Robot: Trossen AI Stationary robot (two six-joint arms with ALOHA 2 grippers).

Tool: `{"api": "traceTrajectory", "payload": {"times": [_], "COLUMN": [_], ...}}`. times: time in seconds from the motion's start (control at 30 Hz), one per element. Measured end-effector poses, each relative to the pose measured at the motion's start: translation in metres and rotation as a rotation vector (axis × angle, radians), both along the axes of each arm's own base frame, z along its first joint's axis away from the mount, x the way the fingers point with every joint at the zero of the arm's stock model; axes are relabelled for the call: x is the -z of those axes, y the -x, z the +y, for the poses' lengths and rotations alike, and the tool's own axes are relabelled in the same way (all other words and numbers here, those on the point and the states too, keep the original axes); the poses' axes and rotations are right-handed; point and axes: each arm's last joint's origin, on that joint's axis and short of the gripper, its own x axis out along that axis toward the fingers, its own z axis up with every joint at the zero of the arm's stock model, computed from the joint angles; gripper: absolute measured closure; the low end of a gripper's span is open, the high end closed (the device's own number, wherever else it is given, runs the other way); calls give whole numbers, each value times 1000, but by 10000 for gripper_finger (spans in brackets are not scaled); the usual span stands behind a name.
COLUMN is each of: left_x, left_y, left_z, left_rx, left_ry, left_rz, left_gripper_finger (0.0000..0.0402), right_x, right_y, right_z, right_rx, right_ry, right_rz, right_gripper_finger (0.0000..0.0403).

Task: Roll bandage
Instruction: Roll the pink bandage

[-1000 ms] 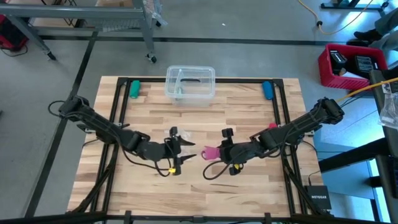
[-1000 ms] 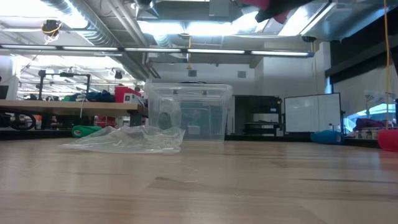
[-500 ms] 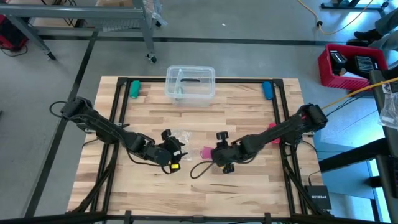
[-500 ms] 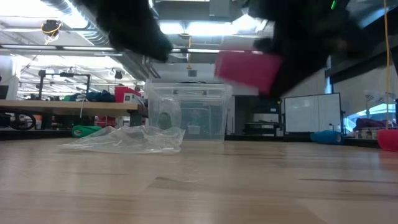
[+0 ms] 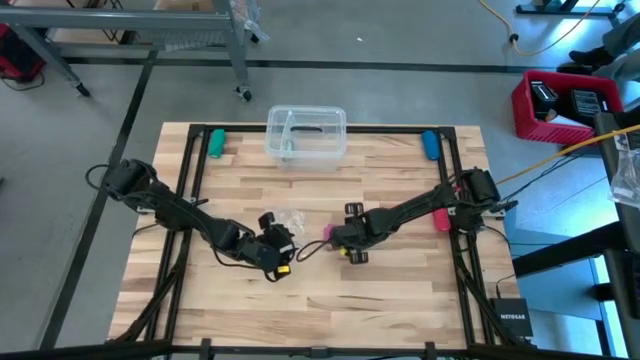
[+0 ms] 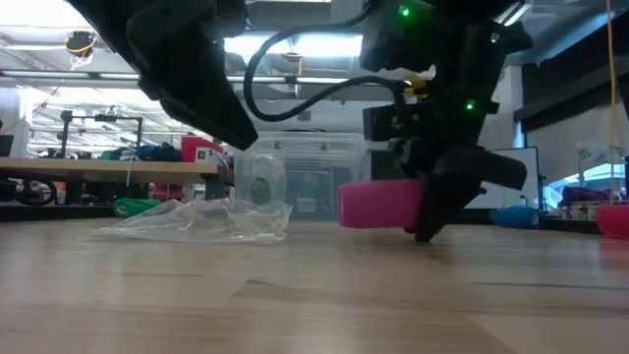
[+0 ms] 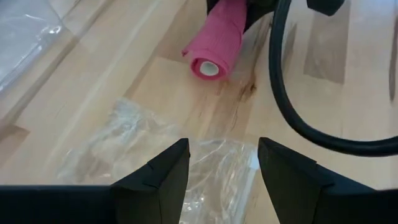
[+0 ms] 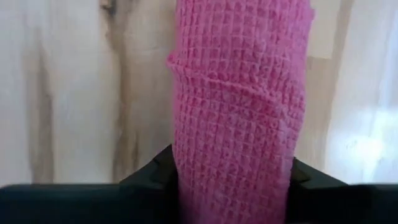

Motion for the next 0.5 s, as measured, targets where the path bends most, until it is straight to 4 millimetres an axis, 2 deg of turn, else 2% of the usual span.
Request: {"api": "traceTrajectory", "payload": {"times": [0.27,0.5], "left_x": [5,6], "left_y": [-3,-4], "left_z": [-2,-2], "left_rx": [-3,-4], "left_ry": [3,5], "left_rz": [-2,-3], "left_gripper_finger": [219,219], "right_x": [-7,-39], "right_y": [6,20], "right_z": [-1,-3], "right_rx": [-18,-18], "right_ry": [-81,-93], "right_rz": [43,28], "right_gripper_finger": [161,121]}}
